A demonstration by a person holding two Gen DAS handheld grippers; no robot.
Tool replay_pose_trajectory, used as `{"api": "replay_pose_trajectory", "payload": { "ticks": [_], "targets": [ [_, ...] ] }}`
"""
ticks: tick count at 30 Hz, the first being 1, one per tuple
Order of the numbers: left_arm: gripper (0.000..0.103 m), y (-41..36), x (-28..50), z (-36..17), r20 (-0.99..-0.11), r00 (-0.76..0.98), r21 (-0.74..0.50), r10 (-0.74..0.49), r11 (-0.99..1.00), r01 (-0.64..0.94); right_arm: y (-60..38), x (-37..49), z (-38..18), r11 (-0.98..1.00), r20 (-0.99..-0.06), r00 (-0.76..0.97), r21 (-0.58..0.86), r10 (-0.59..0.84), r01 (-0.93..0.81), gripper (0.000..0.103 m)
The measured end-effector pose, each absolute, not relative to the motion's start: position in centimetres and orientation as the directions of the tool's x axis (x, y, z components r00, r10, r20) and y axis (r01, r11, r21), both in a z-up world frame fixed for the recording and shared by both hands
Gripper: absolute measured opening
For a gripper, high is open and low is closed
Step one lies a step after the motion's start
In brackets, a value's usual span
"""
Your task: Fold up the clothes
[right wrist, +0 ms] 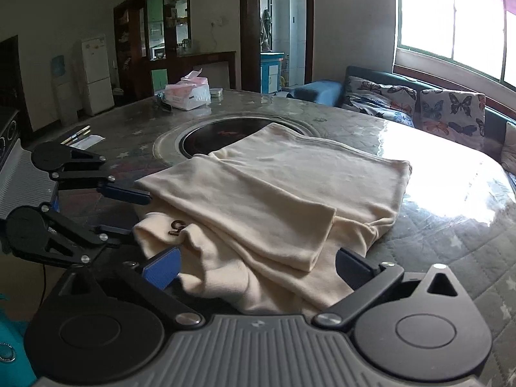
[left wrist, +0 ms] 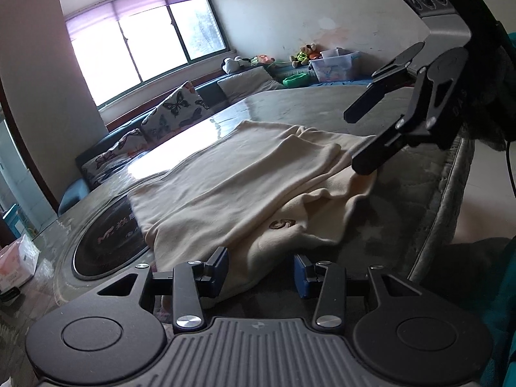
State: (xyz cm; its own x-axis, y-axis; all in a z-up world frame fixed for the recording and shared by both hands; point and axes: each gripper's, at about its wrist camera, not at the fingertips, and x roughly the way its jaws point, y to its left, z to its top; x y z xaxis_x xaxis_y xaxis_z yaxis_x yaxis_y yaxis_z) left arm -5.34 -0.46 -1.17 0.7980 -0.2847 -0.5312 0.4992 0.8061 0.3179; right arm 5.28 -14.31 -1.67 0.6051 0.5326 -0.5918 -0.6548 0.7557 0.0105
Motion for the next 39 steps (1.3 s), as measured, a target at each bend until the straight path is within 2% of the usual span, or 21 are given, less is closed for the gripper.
{"api": "replay_pose_trajectory", "payload": {
  "ticks": [6, 12, 18, 19, 20, 27, 33, 34, 35, 39],
  "targets": [
    [0.045, -1.1, -5.0, -1.4, -0.522, 0.798, 0.331, -0.302, 0.79, 0.516, -14.5, 5.2, -2.1, 0.739, -0.567, 0.583, 0.069, 0.582, -0.67, 0.103],
    [0.044, -1.5, -4.8, -1.6, -0.513, 0.796, 0.328, -0.321, 0.784, 0.527, -14.0, 4.8, -2.0, 0.716, -0.597, 0.559, 0.038, 0.576, -0.698, 0.103],
    [0.031, -1.6, -4.7, -1.6, -0.507, 0.794, 0.322, -0.336, 0.78, 0.536, -13.6, 4.1, -2.4, 0.689, -0.617, 0.545, -0.006, 0.568, -0.725, 0.103],
    [0.024, -1.6, -4.6, -1.5, -0.505, 0.794, 0.316, -0.34, 0.783, 0.536, -13.5, 3.9, -2.5, 0.686, -0.619, 0.546, -0.016, 0.565, -0.728, 0.103],
    [0.02, -1.5, -4.6, -1.3, -0.502, 0.794, 0.306, -0.343, 0.788, 0.534, -13.4, 3.9, -2.5, 0.684, -0.62, 0.549, -0.026, 0.561, -0.729, 0.103],
    [0.01, -1.1, -3.6, 0.0, -0.479, 0.801, 0.244, -0.359, 0.822, 0.514, -12.9, 3.8, -2.6, 0.673, -0.617, 0.568, -0.084, 0.544, -0.735, 0.103],
    [0.009, -0.9, -2.4, 0.9, -0.463, 0.81, 0.21, -0.359, 0.844, 0.494, -12.0, 4.0, -2.9, 0.645, -0.628, 0.578, -0.153, 0.521, -0.748, 0.089],
    [0.009, -0.9, -2.2, 1.0, -0.461, 0.811, 0.206, -0.36, 0.846, 0.492, -11.8, 4.1, -3.0, 0.64, -0.634, 0.577, -0.163, 0.515, -0.751, 0.082],
    [0.009, -0.9, -2.1, 1.1, -0.46, 0.811, 0.204, -0.361, 0.846, 0.492, -11.6, 4.2, -3.1, 0.635, -0.638, 0.577, -0.175, 0.509, -0.753, 0.078],
    [0.009, -1.0, -1.9, 1.0, -0.466, 0.806, 0.202, -0.364, 0.844, 0.497, -11.0, 4.6, -3.4, 0.624, -0.636, 0.592, -0.214, 0.495, -0.752, 0.073]
  ]
}}
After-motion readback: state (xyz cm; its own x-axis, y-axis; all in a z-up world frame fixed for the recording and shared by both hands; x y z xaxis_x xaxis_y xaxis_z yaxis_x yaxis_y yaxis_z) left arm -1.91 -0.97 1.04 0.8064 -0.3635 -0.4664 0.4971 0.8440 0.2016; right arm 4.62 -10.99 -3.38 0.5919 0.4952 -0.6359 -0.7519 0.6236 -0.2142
